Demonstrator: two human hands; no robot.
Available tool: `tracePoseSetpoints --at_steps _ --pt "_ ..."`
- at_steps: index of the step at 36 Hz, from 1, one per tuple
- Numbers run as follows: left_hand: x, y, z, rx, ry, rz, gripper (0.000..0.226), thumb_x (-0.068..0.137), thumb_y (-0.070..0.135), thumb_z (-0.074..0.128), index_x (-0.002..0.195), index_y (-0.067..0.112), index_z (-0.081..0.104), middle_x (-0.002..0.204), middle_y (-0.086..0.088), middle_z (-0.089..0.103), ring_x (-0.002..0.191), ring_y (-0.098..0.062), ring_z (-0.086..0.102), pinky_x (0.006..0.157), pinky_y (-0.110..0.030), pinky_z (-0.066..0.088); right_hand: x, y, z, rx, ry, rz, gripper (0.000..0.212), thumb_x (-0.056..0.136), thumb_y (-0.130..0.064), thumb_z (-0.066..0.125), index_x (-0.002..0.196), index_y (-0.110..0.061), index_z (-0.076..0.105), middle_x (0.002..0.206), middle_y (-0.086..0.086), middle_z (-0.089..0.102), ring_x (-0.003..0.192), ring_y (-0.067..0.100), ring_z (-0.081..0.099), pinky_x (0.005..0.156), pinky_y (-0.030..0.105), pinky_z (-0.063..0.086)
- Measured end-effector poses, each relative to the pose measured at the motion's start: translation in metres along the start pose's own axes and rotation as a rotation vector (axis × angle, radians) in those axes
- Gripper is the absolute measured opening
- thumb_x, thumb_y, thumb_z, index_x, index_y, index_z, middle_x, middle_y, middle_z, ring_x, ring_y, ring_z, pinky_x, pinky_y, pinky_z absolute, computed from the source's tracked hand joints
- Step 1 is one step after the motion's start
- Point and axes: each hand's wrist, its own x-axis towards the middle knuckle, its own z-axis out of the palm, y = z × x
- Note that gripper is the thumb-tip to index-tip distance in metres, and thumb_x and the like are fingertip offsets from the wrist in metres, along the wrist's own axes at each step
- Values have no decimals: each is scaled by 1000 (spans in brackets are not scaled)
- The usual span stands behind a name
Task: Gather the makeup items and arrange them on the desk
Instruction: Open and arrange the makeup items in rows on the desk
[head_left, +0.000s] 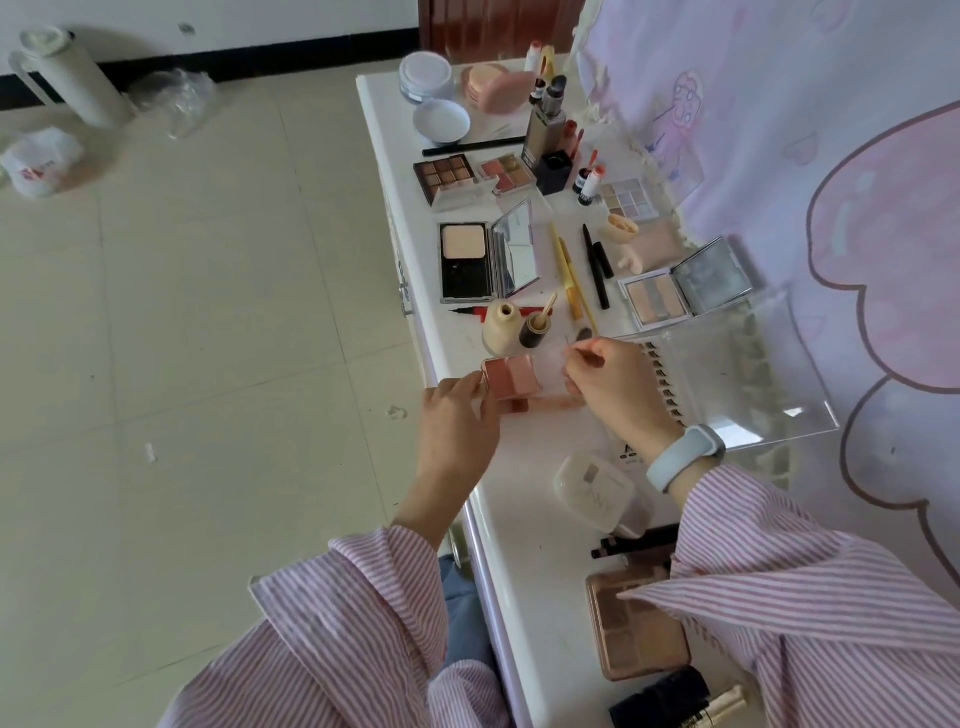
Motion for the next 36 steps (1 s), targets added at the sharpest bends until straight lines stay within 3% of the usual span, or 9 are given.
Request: tracePoseSetpoints --at_steps 5,8,13,19,21,24,27,32,36 --pt "-12 -5 6 5 24 -58 38 91 17 56 127 7 53 122 -11 50 116 -26 41 99 -34 35 -5 2 -1 -28 4 -38 28 94 -17 49 115 -4 61 110 8 66 102 19 62 90 26 47" --pt "-16 -9 12 3 71 -71 34 90 25 60 118 6 60 114 -10 51 109 -25 43 95 -34 36 -13 10 -4 -76 96 -76 31 94 -16 47 123 -5 54 117 6 60 98 12 55 85 18 40" --pt "-18 -14 21 -8 121 -7 20 85 23 66 97 7 67 99 -11 52 94 -28 45 84 -41 42 -29 32 -4 -216 147 -210 19 91 -8 50 108 -5 60 106 8 61 95 19 56 83 27 46" --pt "-20 -24 21 31 130 148 13 81 18 71 90 10 68 92 -5 52 85 -25 49 76 -32 34 -46 41 -1 -350 115 -400 10 83 -3 56 91 -3 62 90 9 61 85 23 57 65 29 52" --pt "-23 -27 16 -49 115 211 12 80 16 72 90 10 68 91 0 49 80 -21 53 74 -29 41 -52 41 -1 -379 90 -486 17 83 -10 51 95 -5 62 93 7 59 88 21 55 67 27 51" --pt "-31 -26 5 -184 66 259 9 81 14 70 89 11 67 87 11 52 75 -4 54 69 -8 39 -57 43 1 -423 29 -594 27 81 -13 54 106 -7 61 103 6 59 95 21 52 79 30 49" --pt "-38 -17 -8 -367 20 186 9 84 14 67 84 22 63 81 14 60 77 -4 57 65 -13 42 -58 41 6 -440 -36 -636 36 78 -14 65 113 -8 60 105 4 62 96 19 51 82 35 49" --pt "-48 0 -30 -595 -18 141 26 88 13 61 74 35 61 80 7 69 80 -9 62 67 -25 45 -65 27 12 -291 -129 -606 33 85 -31 48 105 -10 63 94 0 64 88 16 57 74 28 52" --pt "-52 4 -35 -675 3 125 5 82 33 61 85 30 60 85 1 70 85 -11 64 71 -27 48 -70 20 19 -171 -103 -555 19 84 -16 65 100 -6 65 91 -2 53 73 7 52 69 11 46"
